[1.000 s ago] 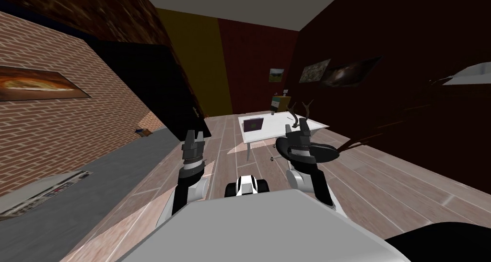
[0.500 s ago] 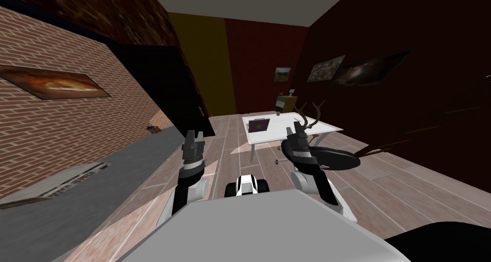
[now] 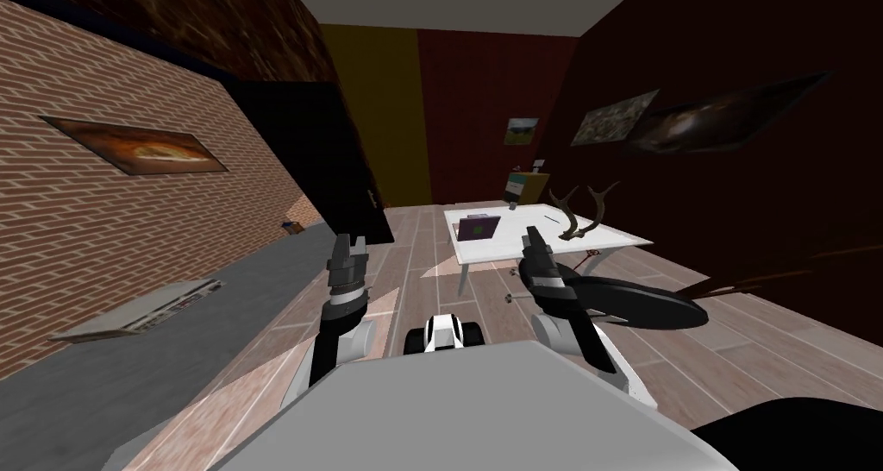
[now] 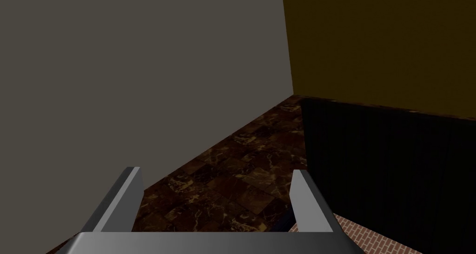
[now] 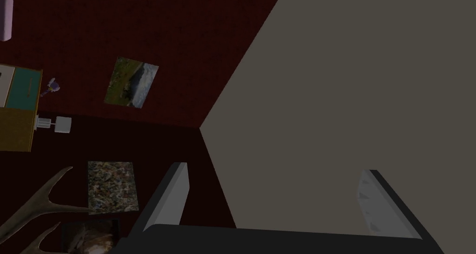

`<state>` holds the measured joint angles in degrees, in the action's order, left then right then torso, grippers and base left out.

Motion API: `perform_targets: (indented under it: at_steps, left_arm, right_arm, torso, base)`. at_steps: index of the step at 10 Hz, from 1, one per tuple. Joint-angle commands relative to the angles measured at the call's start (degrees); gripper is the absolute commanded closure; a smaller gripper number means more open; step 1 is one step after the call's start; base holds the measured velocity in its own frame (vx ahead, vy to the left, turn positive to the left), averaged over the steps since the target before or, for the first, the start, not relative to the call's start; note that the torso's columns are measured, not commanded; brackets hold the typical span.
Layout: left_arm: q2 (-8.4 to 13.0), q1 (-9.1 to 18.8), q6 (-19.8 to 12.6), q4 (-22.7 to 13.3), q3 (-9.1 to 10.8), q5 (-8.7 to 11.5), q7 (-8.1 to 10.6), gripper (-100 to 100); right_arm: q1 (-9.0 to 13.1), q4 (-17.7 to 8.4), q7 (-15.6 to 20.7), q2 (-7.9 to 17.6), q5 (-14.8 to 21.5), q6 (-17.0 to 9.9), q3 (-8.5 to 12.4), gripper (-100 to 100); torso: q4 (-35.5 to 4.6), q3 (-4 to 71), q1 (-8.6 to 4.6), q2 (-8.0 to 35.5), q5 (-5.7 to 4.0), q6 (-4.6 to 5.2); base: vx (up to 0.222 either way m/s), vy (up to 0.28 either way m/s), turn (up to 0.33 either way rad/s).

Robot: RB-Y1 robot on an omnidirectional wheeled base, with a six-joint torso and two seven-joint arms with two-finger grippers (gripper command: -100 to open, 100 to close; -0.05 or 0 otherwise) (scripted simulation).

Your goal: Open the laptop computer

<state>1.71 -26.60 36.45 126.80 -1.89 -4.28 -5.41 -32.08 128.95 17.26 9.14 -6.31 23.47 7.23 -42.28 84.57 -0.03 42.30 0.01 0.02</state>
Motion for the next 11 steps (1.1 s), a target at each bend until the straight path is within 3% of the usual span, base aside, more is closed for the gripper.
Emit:
perform_targets:
  at_steps: [1, 8, 9, 10, 11]
  left_arm:
    - [0.0, 0.0, 0.0, 0.0, 0.0, 0.0, 0.0, 0]
    - [0.0, 0.0, 0.0, 0.0, 0.0, 0.0, 0.0, 0]
    - [0.0, 0.0, 0.0, 0.0, 0.0, 0.0, 0.0, 0]
    - [0.0, 0.0, 0.0, 0.0, 0.0, 0.0, 0.0, 0]
    - [0.0, 0.0, 0.0, 0.0, 0.0, 0.0, 0.0, 0]
  right_arm:
    - [-1.0, -1.3, 3.2, 0.7, -0.4, 0.2, 1.6, -100]
    - [-3.7, -7.0, 13.9, 1.3, -1.1, 0.8, 6.7, -100]
    - [-3.7, -7.0, 14.9, 1.3, -1.1, 0.8, 6.7, -100]
    - [-4.4, -8.4, 16.9, 1.4, -1.3, 1.0, 8.0, -100]
    - [-4.4, -8.4, 18.0, 1.4, -1.3, 1.0, 8.0, -100]
  torso:
    - [0.0, 0.0, 0.0, -0.1, -0.02, -0.02]
    - [0.0, 0.0, 0.0, 0.0, -0.01, 0.0]
    - [0.0, 0.0, 0.11, 0.0, 0.01, -0.03]
    - [0.0, 0.0, 0.01, 0.0, 0.0, -0.02]
    - [0.0, 0.0, 0.03, 0.0, -0.01, -0.03]
  base:
    - [0.078, 0.063, 0.059]
    - [0.087, 0.078, 0.111]
    - [0.086, 0.078, 0.109]
    - [0.09, 0.082, 0.168]
    - [0.082, 0.067, 0.066]
